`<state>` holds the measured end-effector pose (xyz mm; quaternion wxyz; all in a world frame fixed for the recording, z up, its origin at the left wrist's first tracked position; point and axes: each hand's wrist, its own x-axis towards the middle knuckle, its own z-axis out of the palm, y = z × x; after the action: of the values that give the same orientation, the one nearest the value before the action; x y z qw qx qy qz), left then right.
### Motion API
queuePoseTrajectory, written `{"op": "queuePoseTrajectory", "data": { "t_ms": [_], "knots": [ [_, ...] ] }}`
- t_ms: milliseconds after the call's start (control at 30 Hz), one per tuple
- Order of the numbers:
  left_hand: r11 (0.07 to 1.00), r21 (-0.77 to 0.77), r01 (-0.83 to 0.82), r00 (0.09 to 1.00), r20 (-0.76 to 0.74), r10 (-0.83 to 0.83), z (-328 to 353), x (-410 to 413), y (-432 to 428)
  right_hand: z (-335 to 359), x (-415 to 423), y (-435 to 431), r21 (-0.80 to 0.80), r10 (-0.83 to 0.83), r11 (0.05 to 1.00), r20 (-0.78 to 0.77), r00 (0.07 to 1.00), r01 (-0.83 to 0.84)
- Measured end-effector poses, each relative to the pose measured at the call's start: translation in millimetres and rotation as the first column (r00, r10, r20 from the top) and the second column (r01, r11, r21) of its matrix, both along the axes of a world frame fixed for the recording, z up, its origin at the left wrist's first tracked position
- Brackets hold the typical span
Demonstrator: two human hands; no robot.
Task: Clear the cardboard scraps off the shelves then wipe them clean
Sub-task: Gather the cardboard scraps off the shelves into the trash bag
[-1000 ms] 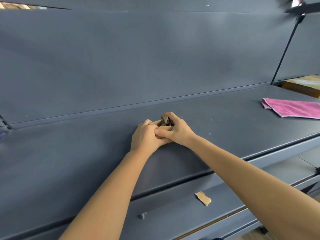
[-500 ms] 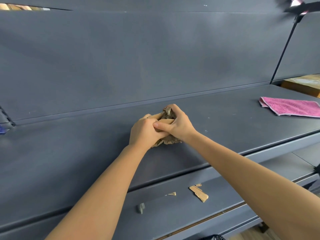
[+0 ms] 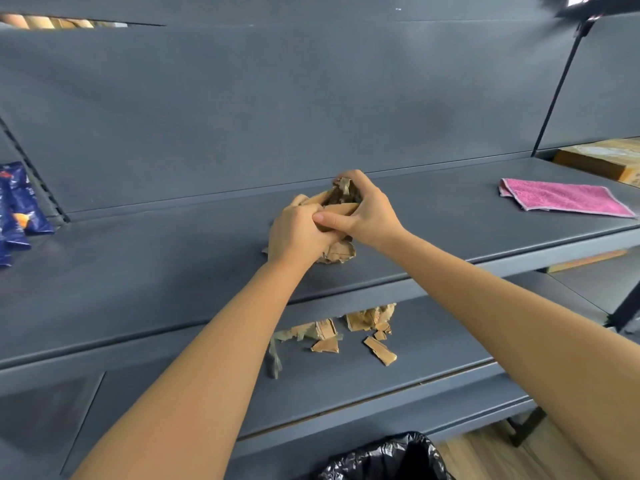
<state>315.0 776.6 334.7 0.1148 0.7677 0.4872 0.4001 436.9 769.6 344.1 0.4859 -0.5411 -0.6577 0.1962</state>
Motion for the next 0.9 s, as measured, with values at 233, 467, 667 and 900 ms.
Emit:
{"op": "queuePoseTrajectory", "data": {
  "t_ms": [233, 467, 667, 900],
  "knots": [
    [1.000, 0.002, 0.010, 0.999, -0.044, -0.010, -21.9, 26.3, -61.3, -18.3, 28.1, -63.9, -0.032, -0.010, 0.999, 0.019, 1.000, 0.010],
    [0.996, -0.091, -0.010, 1.000, -0.005, 0.010, -62.5, 55.1, -138.7, -62.0, 56.8, -135.0, -0.113, 0.024, 0.993, 0.010, 1.000, -0.023],
    [0.966, -0.259, -0.006, 0.999, -0.037, -0.004, -133.4, 78.8, -189.1, -133.5, 81.3, -188.4, -0.215, 0.021, 0.976, -0.023, 1.000, -0.026],
    [0.909, -0.416, -0.012, 0.997, -0.072, -0.020, -234.7, 93.2, -227.6, -239.2, 94.0, -226.7, -0.396, 0.016, 0.917, -0.078, 0.997, -0.046]
  ]
}}
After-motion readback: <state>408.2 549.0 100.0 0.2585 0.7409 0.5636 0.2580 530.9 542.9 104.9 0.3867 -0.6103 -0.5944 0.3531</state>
